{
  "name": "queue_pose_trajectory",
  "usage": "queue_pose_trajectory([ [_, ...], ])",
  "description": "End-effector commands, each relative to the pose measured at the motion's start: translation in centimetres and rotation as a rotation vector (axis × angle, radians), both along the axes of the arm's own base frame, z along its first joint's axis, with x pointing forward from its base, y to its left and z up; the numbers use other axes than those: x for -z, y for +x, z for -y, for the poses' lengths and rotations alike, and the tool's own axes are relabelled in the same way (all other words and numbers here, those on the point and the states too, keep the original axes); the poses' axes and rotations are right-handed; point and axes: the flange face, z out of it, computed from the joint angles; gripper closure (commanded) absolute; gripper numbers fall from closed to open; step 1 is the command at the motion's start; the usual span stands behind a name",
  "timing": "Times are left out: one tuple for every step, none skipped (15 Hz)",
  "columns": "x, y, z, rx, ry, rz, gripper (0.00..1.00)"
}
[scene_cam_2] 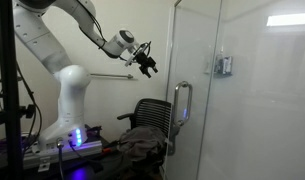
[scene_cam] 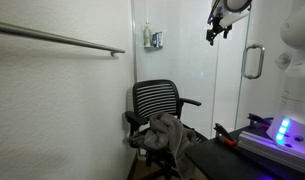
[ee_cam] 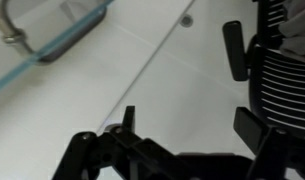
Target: Open the door then pick the towel and drop in on the floor
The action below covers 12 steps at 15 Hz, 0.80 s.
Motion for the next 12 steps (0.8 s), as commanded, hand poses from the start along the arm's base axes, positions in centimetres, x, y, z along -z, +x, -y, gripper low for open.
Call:
queue_pose_trajectory([
  [7.1, 4.3, -1.4, -0.129, 0.133, -0.041, 0.0],
  [9.1, 5.2, -2.5, -0.175, 0.164, -0.054, 0.0],
  [10.5, 5.7, -3.6, -0.223, 0.194, -0.068, 0.0],
  [11.8, 5.9, -4.8, -0.266, 0.218, -0.096, 0.0],
  [12.8, 5.9, -5.6, -0.306, 0.223, -0.146, 0.0],
  [11.2, 5.4, -4.7, -0.24, 0.212, -0.096, 0.0],
  [12.3, 5.6, -5.6, -0.268, 0.223, -0.129, 0.0],
  [13.0, 5.8, -6.0, -0.281, 0.226, -0.147, 0.0],
  [13.2, 5.8, -6.1, -0.285, 0.225, -0.153, 0.0],
  [13.0, 5.7, -4.6, -0.23, 0.234, -0.13, 0.0],
  [14.9, 6.5, -3.7, -0.19, 0.256, -0.165, 0.0],
  [16.9, 7.0, -3.4, -0.172, 0.287, -0.199, 0.0],
])
